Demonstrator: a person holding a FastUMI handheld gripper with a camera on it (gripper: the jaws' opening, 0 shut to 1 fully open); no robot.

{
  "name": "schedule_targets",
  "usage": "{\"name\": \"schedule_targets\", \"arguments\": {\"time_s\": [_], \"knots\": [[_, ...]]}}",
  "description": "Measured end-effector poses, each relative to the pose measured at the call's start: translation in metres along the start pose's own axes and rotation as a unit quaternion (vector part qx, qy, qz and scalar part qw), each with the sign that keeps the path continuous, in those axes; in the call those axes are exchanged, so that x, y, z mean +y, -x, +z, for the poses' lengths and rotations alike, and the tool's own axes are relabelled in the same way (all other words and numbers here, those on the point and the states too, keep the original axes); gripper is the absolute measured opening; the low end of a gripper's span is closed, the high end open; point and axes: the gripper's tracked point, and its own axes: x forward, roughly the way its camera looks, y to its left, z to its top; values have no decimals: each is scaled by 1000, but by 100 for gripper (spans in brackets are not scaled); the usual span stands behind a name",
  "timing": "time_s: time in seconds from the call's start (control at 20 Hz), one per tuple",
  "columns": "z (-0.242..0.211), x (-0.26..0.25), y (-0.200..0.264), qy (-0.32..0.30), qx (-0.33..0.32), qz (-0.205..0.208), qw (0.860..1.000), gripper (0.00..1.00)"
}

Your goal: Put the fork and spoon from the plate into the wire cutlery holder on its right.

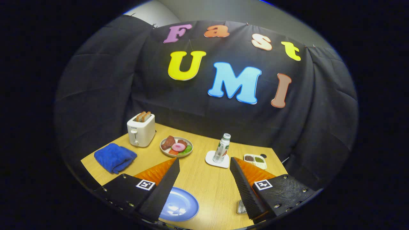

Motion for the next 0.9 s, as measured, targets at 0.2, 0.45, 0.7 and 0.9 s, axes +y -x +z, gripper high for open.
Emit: {"name": "schedule_targets", "arguments": {"time_s": [0.2, 0.45, 0.7, 0.9], "knots": [[10, 2, 2, -14, -21, -29, 999, 97], [30, 6, 5, -68, -78, -51, 993, 97], [27, 11, 12, -50, -68, -51, 995, 96], [25, 24, 14, -41, -56, -33, 997, 96]]}}
